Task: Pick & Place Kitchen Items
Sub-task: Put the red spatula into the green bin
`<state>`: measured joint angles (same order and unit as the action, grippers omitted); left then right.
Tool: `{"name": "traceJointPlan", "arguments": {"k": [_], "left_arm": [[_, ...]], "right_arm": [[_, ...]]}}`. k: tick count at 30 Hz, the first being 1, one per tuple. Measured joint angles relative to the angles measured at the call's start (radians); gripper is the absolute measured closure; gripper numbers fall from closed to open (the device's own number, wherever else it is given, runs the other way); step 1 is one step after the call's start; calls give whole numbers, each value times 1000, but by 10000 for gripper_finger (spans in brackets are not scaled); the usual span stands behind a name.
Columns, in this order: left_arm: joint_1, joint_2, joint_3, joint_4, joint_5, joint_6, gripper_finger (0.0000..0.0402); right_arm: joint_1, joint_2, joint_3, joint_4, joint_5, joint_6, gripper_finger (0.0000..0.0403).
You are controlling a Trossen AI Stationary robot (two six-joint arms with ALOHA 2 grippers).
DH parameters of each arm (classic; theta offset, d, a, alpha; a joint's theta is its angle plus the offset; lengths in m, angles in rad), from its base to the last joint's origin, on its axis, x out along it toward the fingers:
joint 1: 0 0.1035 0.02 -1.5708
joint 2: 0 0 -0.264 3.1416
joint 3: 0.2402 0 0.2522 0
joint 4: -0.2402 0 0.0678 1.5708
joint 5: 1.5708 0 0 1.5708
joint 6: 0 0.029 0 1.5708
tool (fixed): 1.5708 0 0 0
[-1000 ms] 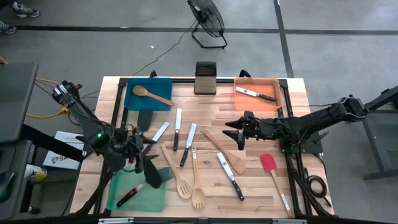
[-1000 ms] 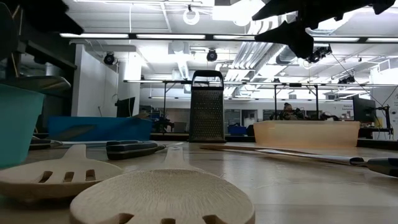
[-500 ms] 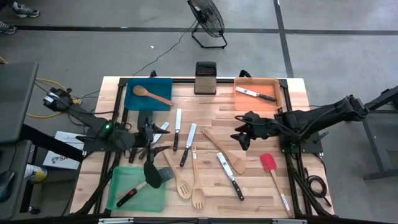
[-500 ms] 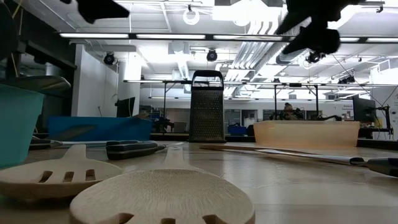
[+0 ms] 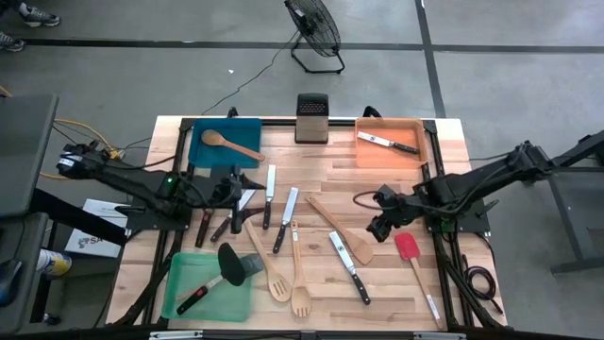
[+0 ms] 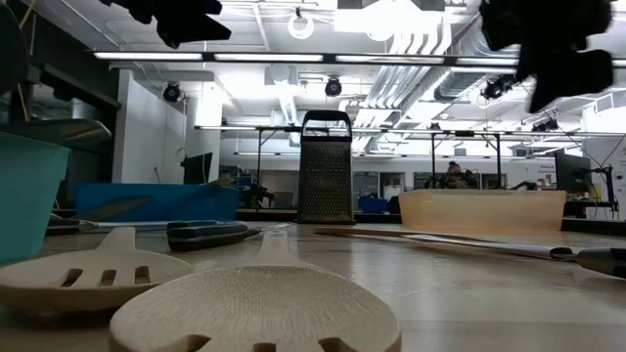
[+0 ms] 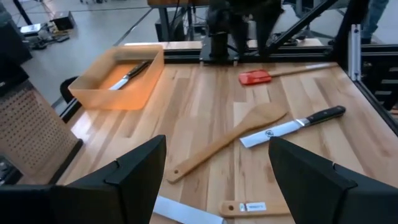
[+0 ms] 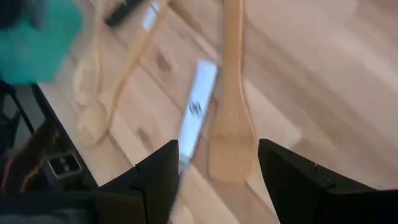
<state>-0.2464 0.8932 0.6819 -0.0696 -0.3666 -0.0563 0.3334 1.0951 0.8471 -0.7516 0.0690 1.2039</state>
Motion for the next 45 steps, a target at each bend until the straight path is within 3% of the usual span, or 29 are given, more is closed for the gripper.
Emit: {"name": "traceJointPlan", "arguments": {"k": [14, 23, 29, 36, 45], "left_arm": [[44, 0, 0, -8, 48, 30, 121], [44, 0, 0, -10, 48, 49, 121], [44, 0, 0, -16, 48, 52, 121], [44, 0, 0, -16, 49, 52, 121], [44, 0, 0, -19, 61, 48, 121]], "right_arm": [[207, 155, 0, -151, -211, 393, 190], [358, 200, 0, -234, -188, 656, 190], [450, 252, -1, -288, -153, 743, 190], [504, 340, -21, -199, -225, 894, 190], [531, 419, -30, -191, -207, 949, 190]]}}
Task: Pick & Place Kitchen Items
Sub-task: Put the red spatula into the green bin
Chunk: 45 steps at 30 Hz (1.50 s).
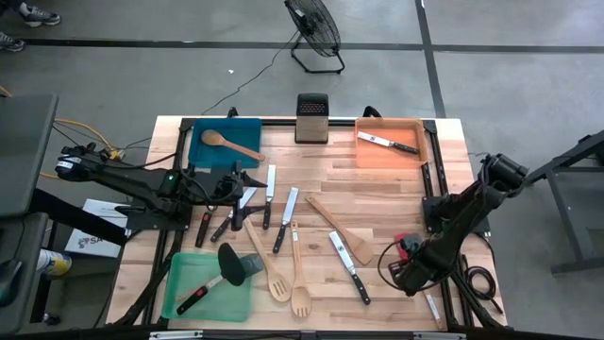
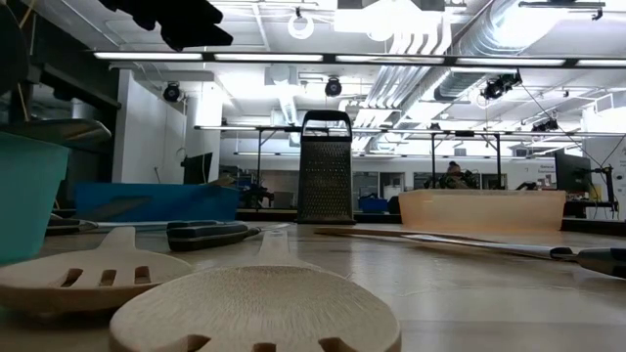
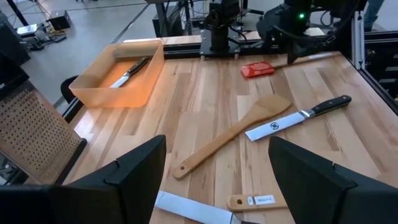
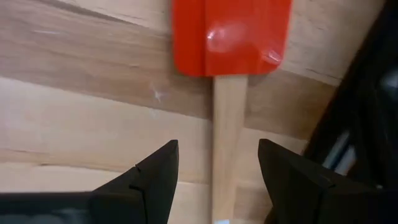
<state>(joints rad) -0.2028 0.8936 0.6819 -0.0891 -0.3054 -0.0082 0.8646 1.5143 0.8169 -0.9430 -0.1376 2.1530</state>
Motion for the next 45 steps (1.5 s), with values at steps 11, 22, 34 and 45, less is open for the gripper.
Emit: {"name": "traceJointPlan", "arguments": {"k": [11, 22, 34, 45], "left_arm": [[0, 0, 0, -10, 4, -16, 121], [0, 0, 0, -19, 3, -26, 121], [0, 0, 0, -26, 3, -34, 121], [0, 1, -1, -51, 33, -61, 121]], "right_arm": [[-2, -3, -98, 83, 14, -2, 190], [-8, -10, -160, 138, 46, -7, 190], [-9, -18, -200, 243, 60, -3, 247], [-10, -18, -200, 237, 58, -14, 335]]}}
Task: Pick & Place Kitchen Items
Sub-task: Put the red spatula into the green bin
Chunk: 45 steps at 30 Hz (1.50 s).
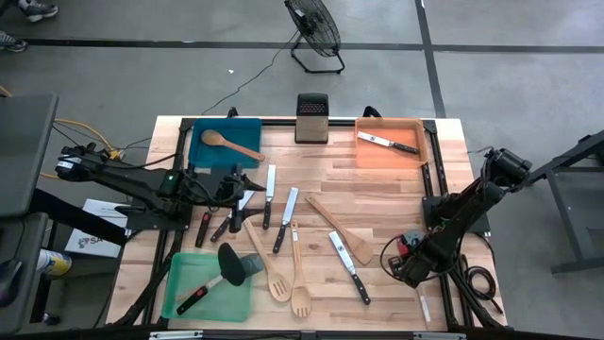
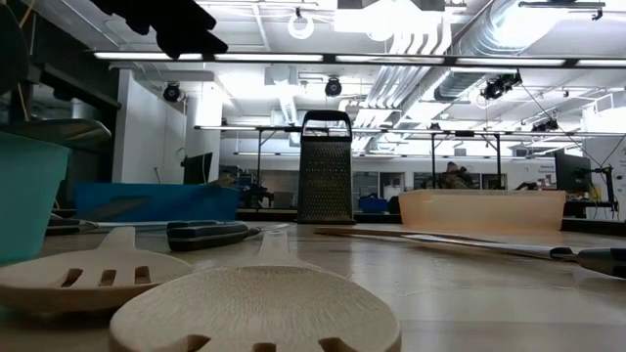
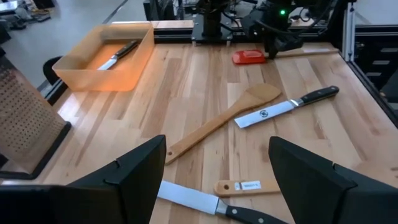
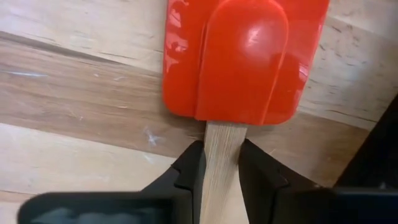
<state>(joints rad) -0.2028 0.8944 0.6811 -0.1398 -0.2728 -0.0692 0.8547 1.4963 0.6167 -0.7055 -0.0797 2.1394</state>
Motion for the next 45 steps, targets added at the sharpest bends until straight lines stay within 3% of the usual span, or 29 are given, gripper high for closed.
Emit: {"name": "traceJointPlan", "arguments": {"k": [9, 13, 23, 29, 33, 38, 42, 45], "left_arm": [[0, 22, 0, 3, 2, -11, 121], [0, 27, 0, 8, 2, -14, 121], [0, 38, 0, 13, 2, -41, 121], [0, 67, 0, 39, 1, -74, 121], [0, 110, 0, 80, 1, -97, 121], [0, 189, 1, 169, 9, -119, 121], [0, 253, 1, 257, 34, -123, 121], [0, 292, 0, 339, 56, -123, 121]], "right_arm": [[11, -53, 22, -80, 124, -45, 337], [3, -91, 26, -132, 277, -63, 338], [0, -202, 31, -119, 517, -141, 338], [-1, -283, 32, -107, 794, -239, 338], [-16, -325, 33, -54, 995, -384, 338], [-95, -351, 33, 100, 1140, -692, 338], [-203, -353, 33, 304, 1146, -1009, 338], [-298, -353, 34, 487, 1070, -1279, 338]]}}
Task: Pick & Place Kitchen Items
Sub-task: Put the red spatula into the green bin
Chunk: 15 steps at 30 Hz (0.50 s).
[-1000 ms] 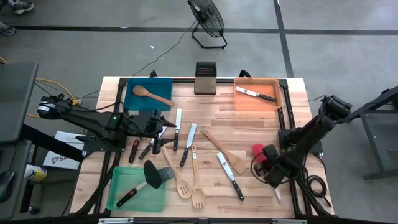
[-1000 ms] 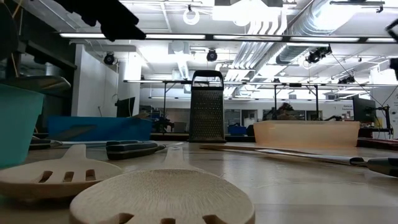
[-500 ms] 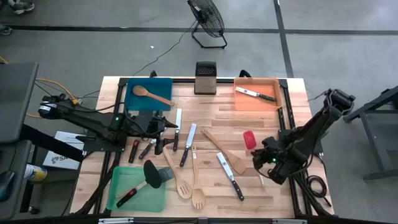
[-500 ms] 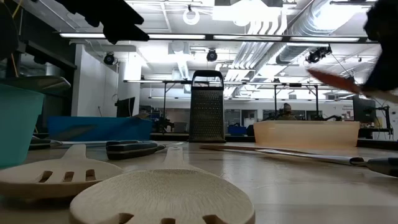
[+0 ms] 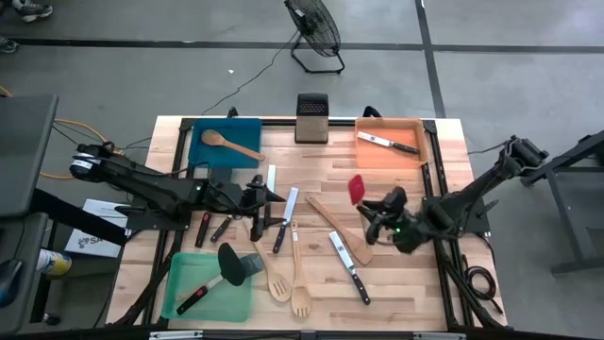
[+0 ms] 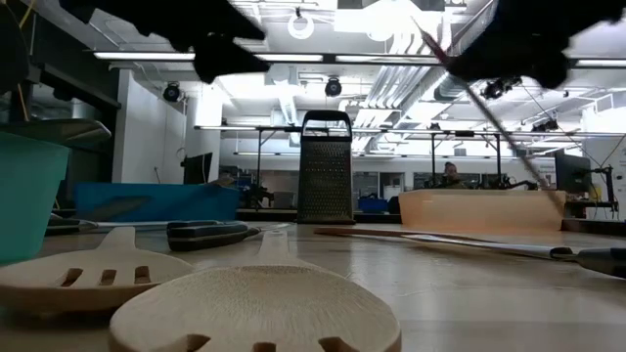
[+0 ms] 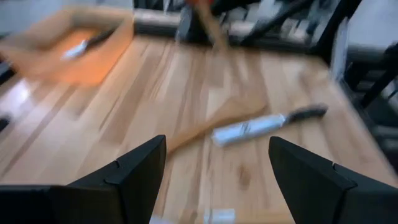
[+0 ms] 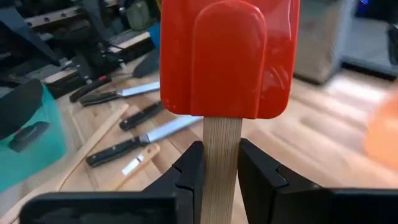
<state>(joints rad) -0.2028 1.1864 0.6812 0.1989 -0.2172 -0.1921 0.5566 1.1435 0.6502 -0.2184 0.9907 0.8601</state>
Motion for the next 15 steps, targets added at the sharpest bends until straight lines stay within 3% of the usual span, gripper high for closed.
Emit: {"name": "traceJointPlan", "arguments": {"k": [7, 15], "left_arm": [[6, 64, 0, 133, 3, 6, 121], [74, 117, 0, 285, 42, 4, 121]], "right_arm": [[-210, 4, 1, 390, -278, -465, 338], [-378, 19, 2, 572, -553, -649, 338]]}}
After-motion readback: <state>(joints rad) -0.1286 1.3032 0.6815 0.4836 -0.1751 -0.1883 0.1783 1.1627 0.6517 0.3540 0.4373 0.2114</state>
